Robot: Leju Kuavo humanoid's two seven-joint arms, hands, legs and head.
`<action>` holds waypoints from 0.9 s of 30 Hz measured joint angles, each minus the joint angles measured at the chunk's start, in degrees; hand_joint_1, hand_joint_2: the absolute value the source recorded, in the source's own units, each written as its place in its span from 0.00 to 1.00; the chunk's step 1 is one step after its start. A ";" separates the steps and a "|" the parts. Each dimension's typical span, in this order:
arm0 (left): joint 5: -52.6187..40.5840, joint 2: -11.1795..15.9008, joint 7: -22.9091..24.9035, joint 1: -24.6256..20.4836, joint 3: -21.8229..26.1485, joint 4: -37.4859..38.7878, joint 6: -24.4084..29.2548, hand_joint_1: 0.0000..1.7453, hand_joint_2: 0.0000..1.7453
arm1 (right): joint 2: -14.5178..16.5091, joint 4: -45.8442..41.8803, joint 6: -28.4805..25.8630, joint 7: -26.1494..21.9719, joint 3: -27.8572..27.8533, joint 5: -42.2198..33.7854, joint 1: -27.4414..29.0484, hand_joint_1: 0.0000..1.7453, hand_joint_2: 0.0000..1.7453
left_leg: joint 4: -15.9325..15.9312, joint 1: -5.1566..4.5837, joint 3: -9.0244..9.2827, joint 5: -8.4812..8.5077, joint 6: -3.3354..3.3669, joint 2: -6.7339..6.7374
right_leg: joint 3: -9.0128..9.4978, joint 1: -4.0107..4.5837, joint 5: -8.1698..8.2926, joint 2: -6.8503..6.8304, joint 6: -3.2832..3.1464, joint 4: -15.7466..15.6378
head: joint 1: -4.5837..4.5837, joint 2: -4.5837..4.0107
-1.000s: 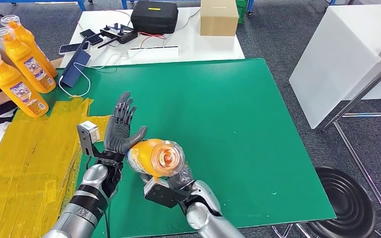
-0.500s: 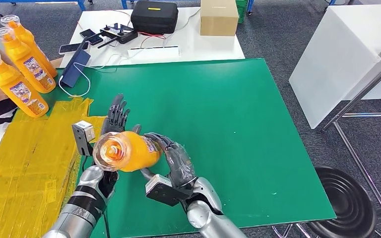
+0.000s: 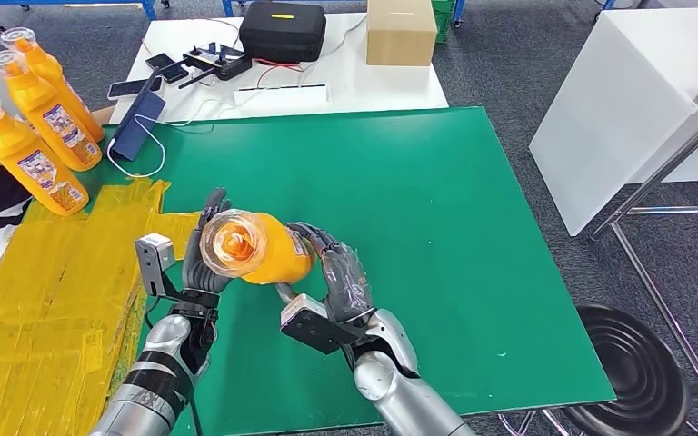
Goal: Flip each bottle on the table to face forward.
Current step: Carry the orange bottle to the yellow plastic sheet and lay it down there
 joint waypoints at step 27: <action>-0.02 -0.20 0.00 0.70 1.32 0.74 -0.30 0.00 1.00 | -0.87 0.82 -1.93 3.08 -2.00 3.61 -1.51 1.00 1.00 | 0.00 0.00 0.00 0.00 0.00 0.00 | 0.01 0.00 0.00 0.00 0.00 0.00 | 0.00 0.01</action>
